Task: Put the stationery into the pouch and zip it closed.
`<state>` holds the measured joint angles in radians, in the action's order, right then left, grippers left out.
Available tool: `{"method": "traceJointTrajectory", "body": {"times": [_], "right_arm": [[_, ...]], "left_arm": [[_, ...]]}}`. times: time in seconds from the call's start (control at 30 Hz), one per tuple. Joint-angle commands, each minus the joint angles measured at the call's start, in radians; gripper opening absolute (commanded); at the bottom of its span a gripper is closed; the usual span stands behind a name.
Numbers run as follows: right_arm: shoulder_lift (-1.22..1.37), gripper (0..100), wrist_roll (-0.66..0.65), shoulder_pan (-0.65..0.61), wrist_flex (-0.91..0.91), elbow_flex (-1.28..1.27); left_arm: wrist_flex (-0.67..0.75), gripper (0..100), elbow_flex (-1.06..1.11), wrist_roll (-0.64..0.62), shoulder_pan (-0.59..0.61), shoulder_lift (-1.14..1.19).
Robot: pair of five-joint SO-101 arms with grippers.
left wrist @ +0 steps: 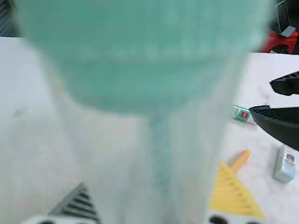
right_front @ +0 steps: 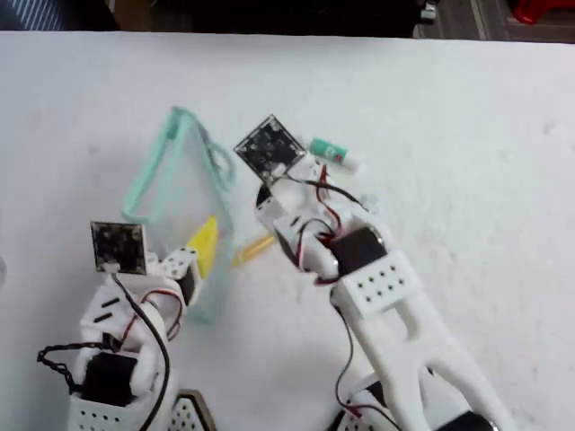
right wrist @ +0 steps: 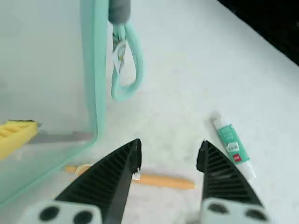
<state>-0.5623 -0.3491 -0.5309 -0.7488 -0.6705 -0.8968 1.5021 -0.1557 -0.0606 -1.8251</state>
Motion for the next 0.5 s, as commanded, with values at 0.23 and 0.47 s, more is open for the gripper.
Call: {"method": "traceJointTrajectory", "body": {"times": [0.23, 0.47], "right_arm": [[0.028, 18.3, -0.259, 0.005, 0.079, -0.1], [0.031, 18.6, -0.491, -0.044, 0.124, -0.216]], "left_arm": [[-0.044, 14, -0.086, 0.023, 0.016, -0.007], [-0.02, 9, -0.091, 0.078, 0.022, -0.007]]}}
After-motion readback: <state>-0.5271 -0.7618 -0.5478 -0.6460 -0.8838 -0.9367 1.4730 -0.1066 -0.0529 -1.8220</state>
